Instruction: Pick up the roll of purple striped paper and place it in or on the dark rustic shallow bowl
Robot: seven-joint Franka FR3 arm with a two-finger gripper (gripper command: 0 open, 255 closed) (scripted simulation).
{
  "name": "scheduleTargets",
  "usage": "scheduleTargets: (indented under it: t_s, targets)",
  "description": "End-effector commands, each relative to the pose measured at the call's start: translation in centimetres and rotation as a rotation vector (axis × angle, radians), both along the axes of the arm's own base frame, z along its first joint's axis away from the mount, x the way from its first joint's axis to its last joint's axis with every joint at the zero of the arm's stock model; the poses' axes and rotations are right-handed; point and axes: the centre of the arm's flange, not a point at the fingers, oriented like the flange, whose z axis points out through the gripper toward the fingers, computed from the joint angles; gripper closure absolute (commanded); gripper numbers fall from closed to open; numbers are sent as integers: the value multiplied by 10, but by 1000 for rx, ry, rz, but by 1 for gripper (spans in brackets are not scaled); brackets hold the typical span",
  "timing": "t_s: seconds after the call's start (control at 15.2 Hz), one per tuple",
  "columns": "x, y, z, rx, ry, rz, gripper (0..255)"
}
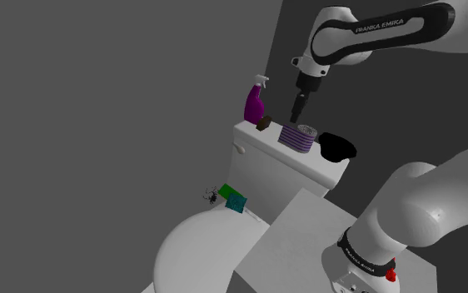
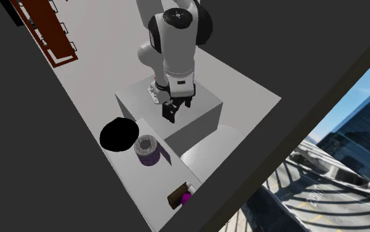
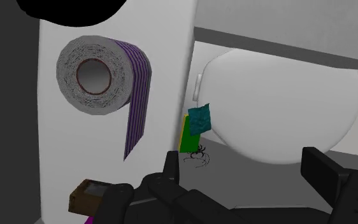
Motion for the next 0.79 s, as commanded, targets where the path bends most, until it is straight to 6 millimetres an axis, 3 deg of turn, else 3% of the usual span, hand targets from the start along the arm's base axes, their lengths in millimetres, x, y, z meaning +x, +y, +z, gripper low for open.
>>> scheduleTargets:
  t_s: [0.0, 0.53, 0.73]
  targets:
    - [6, -21, -14, 2, 13, 12, 0]
    - [31, -101, -82, 14, 65, 52, 0]
    - [32, -108, -98, 15, 69, 56, 0]
